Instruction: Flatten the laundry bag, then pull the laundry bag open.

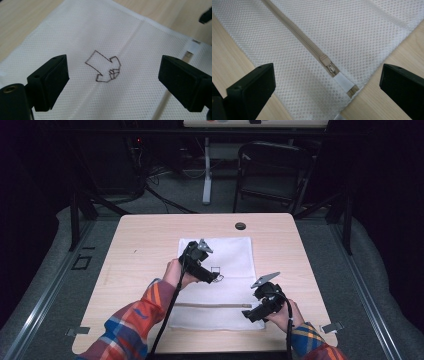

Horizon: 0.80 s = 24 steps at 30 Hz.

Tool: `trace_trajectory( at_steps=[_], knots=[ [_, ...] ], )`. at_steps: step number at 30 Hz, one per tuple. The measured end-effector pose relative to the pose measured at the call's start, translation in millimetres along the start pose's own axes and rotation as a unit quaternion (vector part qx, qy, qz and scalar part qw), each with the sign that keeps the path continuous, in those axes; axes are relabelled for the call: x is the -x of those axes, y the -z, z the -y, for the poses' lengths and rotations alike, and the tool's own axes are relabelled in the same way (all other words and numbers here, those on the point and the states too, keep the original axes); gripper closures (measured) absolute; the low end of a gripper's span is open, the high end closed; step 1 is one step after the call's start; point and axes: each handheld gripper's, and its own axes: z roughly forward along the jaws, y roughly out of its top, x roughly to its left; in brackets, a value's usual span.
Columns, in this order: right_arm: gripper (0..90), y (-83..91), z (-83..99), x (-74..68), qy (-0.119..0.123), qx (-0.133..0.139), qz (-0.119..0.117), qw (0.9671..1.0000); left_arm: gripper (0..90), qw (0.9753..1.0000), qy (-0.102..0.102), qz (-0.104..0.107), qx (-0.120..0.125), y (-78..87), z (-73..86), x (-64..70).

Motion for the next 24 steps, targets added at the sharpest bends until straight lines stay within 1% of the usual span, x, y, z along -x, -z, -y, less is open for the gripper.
trace_trajectory(
  at_steps=[1,2,3,4,5,6,8,9,10,11,12,15,17,18,20,21,22,23,24],
  knots=[
    [0.0,1.4,-0.2,1.3,0.003,-0.006,0.004,1.0,8.3,1.0,-0.002,0.003,0.0,-0.9,3.3,2.9],
    [0.0,1.5,0.3,2.3,-0.001,0.0,0.001,1.0,7.9,1.0,0.0,0.009,0.003,-2.2,7.1,5.5],
    [0.1,2.4,0.6,3.9,0.0,-0.004,0.008,1.0,7.9,0.9999,0.004,0.012,0.007,-3.7,11.1,8.1],
    [0.1,2.4,1.1,5.2,-0.001,-0.005,0.01,0.9999,7.9,0.9999,0.003,0.013,0.007,-5.6,14.5,10.6],
    [0.5,1.6,1.9,5.9,-0.007,0.0,0.008,0.9999,8.0,0.9999,-0.001,0.013,0.0,-8.0,17.0,13.7],
    [2.3,2.9,1.7,7.1,-0.004,-0.004,0.015,0.9999,8.0,0.9999,-0.006,0.009,-0.001,-8.2,18.2,14.8],
    [3.5,4.6,1.8,8.5,0.0,0.001,0.027,0.9996,8.1,0.9999,-0.001,0.017,0.001,-8.8,21.9,17.0],
    [4.0,4.8,2.1,9.6,0.001,0.01,0.029,0.9995,8.1,0.9998,-0.001,0.02,-0.001,-9.0,22.8,17.5],
    [4.4,5.3,2.1,10.3,0.001,0.009,0.03,0.9995,8.2,0.9998,-0.005,0.017,-0.002,-9.4,24.2,18.6],
    [4.6,5.9,1.9,10.8,0.0,0.007,0.034,0.9994,8.3,0.9998,-0.005,0.02,-0.004,-9.9,24.9,18.8],
    [4.6,5.6,2.1,11.3,-0.001,0.008,0.034,0.9994,8.3,0.9998,-0.004,0.018,-0.006,-10.7,25.8,19.3],
    [5.9,4.7,3.1,12.1,-0.003,0.009,0.028,0.9995,8.3,0.9997,0.0,0.023,-0.006,-12.2,27.6,20.4],
    [7.2,5.5,3.4,13.0,0.002,0.006,0.029,0.9995,8.5,0.9997,-0.001,0.022,-0.005,-14.0,28.1,23.2],
    [8.4,5.7,3.5,13.3,0.002,0.003,0.033,0.9995,8.6,0.9996,-0.005,0.027,-0.006,-14.8,28.1,23.9],
    [15.1,4.9,3.4,14.3,-0.001,0.006,0.029,0.9996,9.9,0.9995,-0.007,0.031,-0.002,-17.4,29.7,26.2],
    [15.4,2.8,3.3,14.8,-0.005,0.002,0.03,0.9995,10.5,0.9994,-0.008,0.032,-0.003,-18.8,31.0,27.1],
    [18.1,0.9,3.2,14.9,-0.009,0.0,0.028,0.9996,11.1,0.9994,-0.009,0.034,-0.003,-20.5,32.1,27.7],
    [20.6,0.6,2.9,15.7,-0.006,-0.008,0.024,0.9997,11.7,0.9992,-0.009,0.038,-0.006,-22.8,33.3,28.7],
    [24.2,-0.8,3.0,15.6,-0.008,-0.005,0.023,0.9997,12.1,0.9991,-0.011,0.039,-0.008,-24.7,34.1,29.6]
  ],
)
